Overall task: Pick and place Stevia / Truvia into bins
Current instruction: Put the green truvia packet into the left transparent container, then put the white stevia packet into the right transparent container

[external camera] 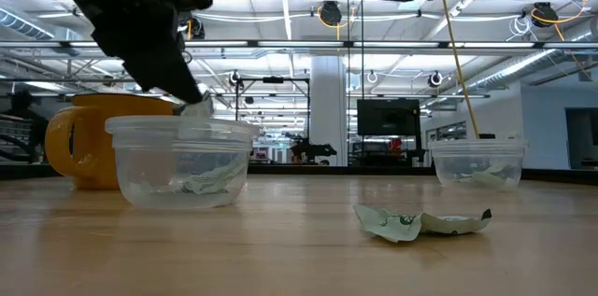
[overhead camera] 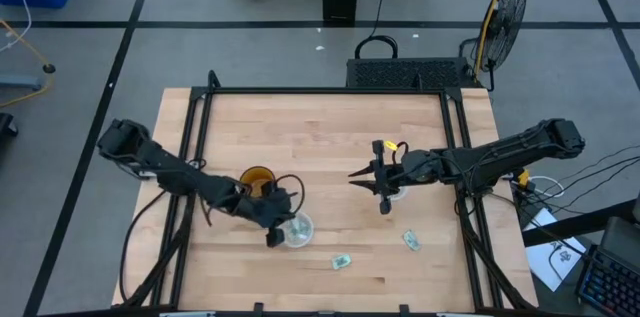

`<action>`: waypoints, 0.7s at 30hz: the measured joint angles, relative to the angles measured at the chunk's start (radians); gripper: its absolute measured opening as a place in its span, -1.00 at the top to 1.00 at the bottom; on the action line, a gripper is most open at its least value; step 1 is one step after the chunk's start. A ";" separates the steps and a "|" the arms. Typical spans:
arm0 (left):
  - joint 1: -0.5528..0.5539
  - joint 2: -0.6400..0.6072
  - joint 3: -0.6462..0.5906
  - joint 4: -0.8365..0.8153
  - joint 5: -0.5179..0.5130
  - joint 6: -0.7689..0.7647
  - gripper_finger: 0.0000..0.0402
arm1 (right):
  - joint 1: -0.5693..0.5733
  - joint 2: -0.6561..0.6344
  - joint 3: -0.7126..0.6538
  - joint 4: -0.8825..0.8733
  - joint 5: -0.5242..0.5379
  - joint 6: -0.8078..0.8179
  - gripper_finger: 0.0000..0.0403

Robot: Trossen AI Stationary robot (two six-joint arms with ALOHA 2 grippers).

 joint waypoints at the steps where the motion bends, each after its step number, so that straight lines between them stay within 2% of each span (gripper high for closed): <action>1: 0.007 0.003 0.000 -0.006 0.029 -0.001 0.99 | 0.000 0.000 0.000 0.000 0.000 0.000 0.68; 4: 0.013 0.004 0.000 -0.009 0.057 -0.029 0.95 | 0.000 0.000 0.000 0.000 0.000 0.000 0.68; 10: 0.009 0.004 0.000 -0.015 0.057 -0.022 0.72 | 0.000 0.000 0.000 -0.010 0.000 0.005 0.68; 18: 0.009 0.004 0.000 -0.002 0.022 -0.021 0.53 | 0.000 0.034 -0.001 -0.009 -0.007 0.041 0.68; 21: 0.010 0.004 0.000 0.011 0.022 -0.021 0.51 | 0.002 0.071 -0.001 0.008 -0.088 0.050 0.68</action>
